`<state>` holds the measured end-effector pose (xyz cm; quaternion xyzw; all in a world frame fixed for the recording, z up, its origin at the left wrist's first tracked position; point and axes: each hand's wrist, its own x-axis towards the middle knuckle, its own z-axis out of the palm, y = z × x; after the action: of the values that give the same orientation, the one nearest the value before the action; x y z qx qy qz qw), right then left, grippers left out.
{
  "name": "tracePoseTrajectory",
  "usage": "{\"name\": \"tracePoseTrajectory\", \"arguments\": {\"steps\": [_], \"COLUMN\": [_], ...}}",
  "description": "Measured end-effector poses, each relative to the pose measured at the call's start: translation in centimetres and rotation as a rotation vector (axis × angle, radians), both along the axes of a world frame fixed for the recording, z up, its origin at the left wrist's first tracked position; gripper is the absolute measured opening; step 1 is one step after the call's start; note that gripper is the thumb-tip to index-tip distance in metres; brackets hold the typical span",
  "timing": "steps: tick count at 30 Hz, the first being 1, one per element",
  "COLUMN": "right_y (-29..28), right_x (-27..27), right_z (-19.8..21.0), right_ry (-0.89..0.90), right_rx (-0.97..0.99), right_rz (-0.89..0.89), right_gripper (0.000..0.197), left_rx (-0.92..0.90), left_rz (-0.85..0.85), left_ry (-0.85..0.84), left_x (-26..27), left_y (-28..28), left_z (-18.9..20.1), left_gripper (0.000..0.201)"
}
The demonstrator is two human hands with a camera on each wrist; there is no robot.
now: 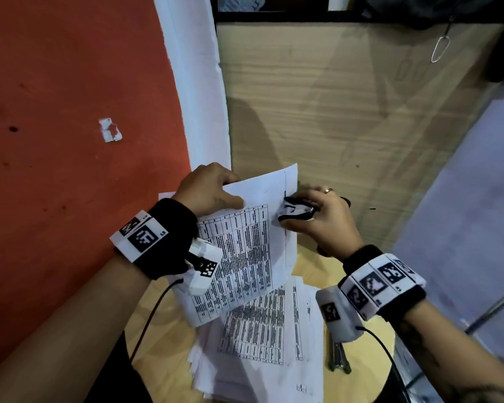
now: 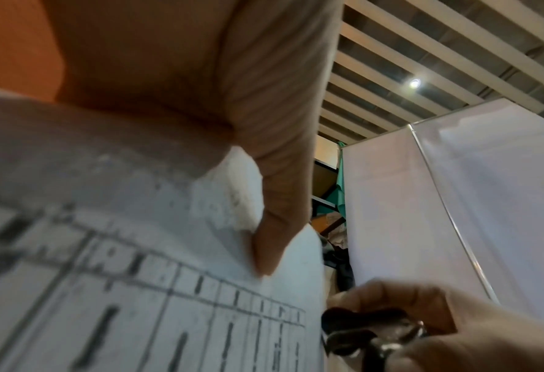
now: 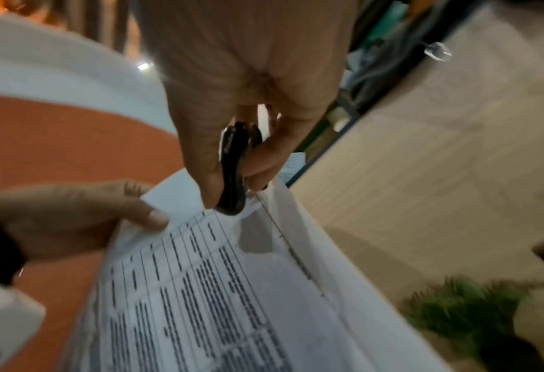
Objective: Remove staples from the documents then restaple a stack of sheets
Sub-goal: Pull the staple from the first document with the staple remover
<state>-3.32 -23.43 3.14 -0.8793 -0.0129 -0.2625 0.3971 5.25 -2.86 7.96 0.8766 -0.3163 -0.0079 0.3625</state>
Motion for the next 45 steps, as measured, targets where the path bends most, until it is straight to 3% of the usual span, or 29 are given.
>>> {"name": "tracePoseTrajectory", "arguments": {"steps": [4, 7, 16, 19, 22, 24, 27, 33, 45], "right_y": [0.1, 0.4, 0.5, 0.5, 1.0, 1.9, 2.8, 3.2, 3.2], "right_x": [0.2, -0.2, -0.9, -1.1, -1.9, -2.4, -2.5, -2.7, -2.9], "right_z": [0.3, 0.6, -0.3, -0.6, 0.5, 1.7, 2.8, 3.6, 4.8], "right_ry": [0.189, 0.192, 0.152, -0.017, -0.316, -0.442, -0.537, -0.536, -0.539], "right_rx": [0.431, 0.621, 0.689, 0.515, 0.041, -0.257, -0.500, -0.624, -0.767], "right_rz": [0.216, 0.318, 0.352, 0.243, 0.044, -0.031, -0.028, 0.022, 0.084], "right_gripper": [0.038, 0.039, 0.049, 0.050, 0.041, 0.042, 0.037, 0.036, 0.027], "left_rx": [0.027, 0.003, -0.120, -0.198, -0.243, -0.230, -0.211, -0.169, -0.193], "left_rz": [-0.133, -0.146, -0.050, -0.016, -0.030, -0.057, -0.085, -0.135, -0.189], "left_ry": [0.062, 0.036, -0.135, -0.118, -0.082, -0.100, -0.108, -0.107, -0.045], "left_x": [-0.1, -0.1, -0.7, -1.0, -1.3, -1.5, -1.9, -2.3, -3.3], "left_y": [0.5, 0.7, -1.4, -1.5, -1.4, -1.4, -1.6, -1.4, -1.0], "left_z": [0.7, 0.8, -0.1, 0.0, 0.4, 0.6, 0.9, 1.8, 2.2], "left_gripper": [0.012, 0.011, 0.011, 0.011, 0.010, 0.021, 0.022, 0.042, 0.017]}}
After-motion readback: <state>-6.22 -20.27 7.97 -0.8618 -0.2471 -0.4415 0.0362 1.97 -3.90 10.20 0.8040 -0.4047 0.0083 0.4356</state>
